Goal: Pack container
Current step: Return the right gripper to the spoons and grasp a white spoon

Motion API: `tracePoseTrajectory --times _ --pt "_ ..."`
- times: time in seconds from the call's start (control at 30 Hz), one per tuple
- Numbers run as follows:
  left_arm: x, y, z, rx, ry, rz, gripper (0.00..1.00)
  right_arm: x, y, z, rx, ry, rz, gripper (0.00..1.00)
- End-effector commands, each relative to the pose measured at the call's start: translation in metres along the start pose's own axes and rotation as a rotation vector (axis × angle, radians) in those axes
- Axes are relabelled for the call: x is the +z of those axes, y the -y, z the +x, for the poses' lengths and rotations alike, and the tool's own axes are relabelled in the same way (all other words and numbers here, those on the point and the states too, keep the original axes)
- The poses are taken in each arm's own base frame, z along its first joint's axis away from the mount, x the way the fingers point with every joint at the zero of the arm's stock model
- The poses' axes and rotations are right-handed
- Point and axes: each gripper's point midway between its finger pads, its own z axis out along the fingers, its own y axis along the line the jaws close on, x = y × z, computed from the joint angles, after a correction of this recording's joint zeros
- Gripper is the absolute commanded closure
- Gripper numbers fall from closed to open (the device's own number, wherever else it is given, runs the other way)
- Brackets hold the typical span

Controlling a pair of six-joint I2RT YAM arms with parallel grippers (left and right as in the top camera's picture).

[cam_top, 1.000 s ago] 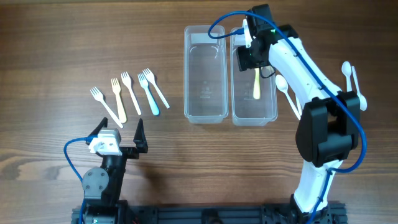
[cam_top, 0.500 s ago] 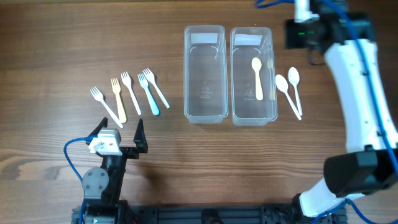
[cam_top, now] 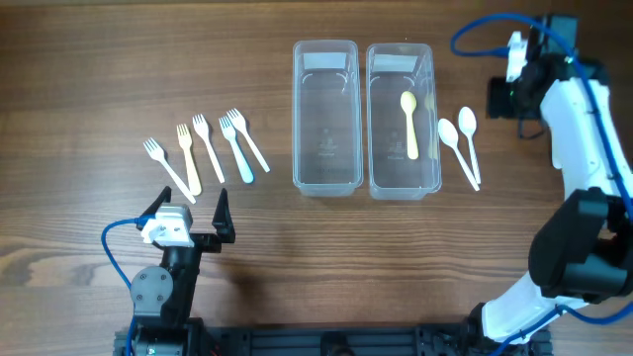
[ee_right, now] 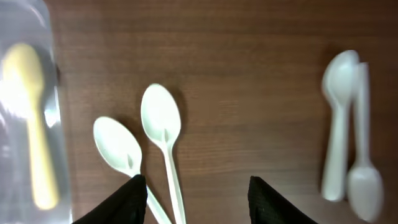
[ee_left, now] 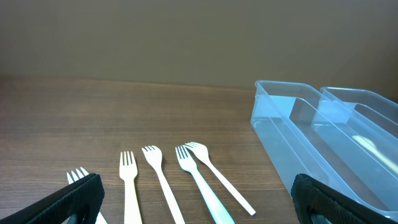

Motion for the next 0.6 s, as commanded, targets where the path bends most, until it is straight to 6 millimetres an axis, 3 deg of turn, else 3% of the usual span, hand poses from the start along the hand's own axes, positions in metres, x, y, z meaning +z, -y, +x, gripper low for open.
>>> tracePoseTrajectory --times 0.0,0.23,0.57 --pt "0.000 0.003 0.003 0.015 -0.011 0.016 0.00 0.024 -0.014 0.019 -0.013 -0.032 -0.055 0.47" --pt "0.000 0.003 0.003 0.015 -0.011 0.016 0.00 0.044 -0.019 0.047 -0.019 -0.084 -0.064 0.48" --pt "0.000 0.003 0.003 0.015 -0.011 0.016 0.00 0.046 -0.019 0.048 -0.102 -0.082 -0.067 0.56"
